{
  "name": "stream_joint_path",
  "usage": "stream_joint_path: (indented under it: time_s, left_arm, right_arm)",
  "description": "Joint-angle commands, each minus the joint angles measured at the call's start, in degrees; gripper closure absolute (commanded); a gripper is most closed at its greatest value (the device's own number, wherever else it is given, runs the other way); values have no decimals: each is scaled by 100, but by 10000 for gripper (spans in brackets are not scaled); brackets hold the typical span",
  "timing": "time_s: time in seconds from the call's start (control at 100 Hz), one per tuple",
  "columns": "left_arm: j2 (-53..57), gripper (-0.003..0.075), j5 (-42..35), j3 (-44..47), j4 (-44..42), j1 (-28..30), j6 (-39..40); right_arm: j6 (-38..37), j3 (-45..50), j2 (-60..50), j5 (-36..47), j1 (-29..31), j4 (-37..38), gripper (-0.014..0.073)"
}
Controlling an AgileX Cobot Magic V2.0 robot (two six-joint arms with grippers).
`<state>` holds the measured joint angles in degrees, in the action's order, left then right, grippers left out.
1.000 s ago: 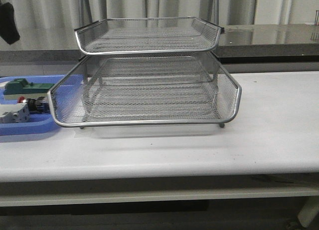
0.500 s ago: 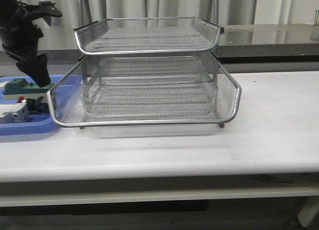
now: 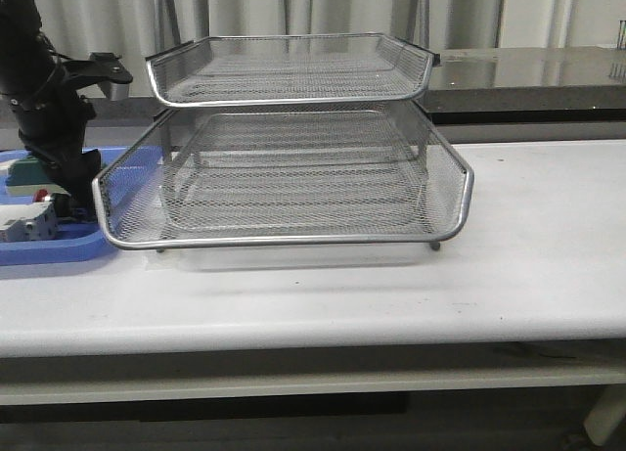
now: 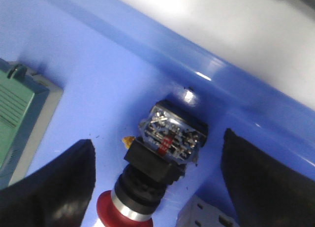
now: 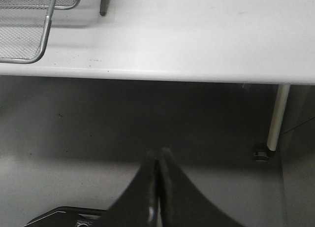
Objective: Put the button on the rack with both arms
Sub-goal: 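Lower the left gripper onto the red push-button and close on it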
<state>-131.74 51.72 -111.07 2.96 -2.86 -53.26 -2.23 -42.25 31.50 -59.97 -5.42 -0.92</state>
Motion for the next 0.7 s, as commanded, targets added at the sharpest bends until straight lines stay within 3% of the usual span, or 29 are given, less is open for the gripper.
stream_joint_path:
  time_s: [0.0, 0.69]
  left_arm:
    - [329, 199, -259, -176, 62, -22, -8]
    - [-74, 202, -335, -176, 27, -9, -8]
  right_arm:
    - [18, -194, 17, 299, 40, 48, 662]
    - [18, -194, 17, 299, 40, 48, 662]
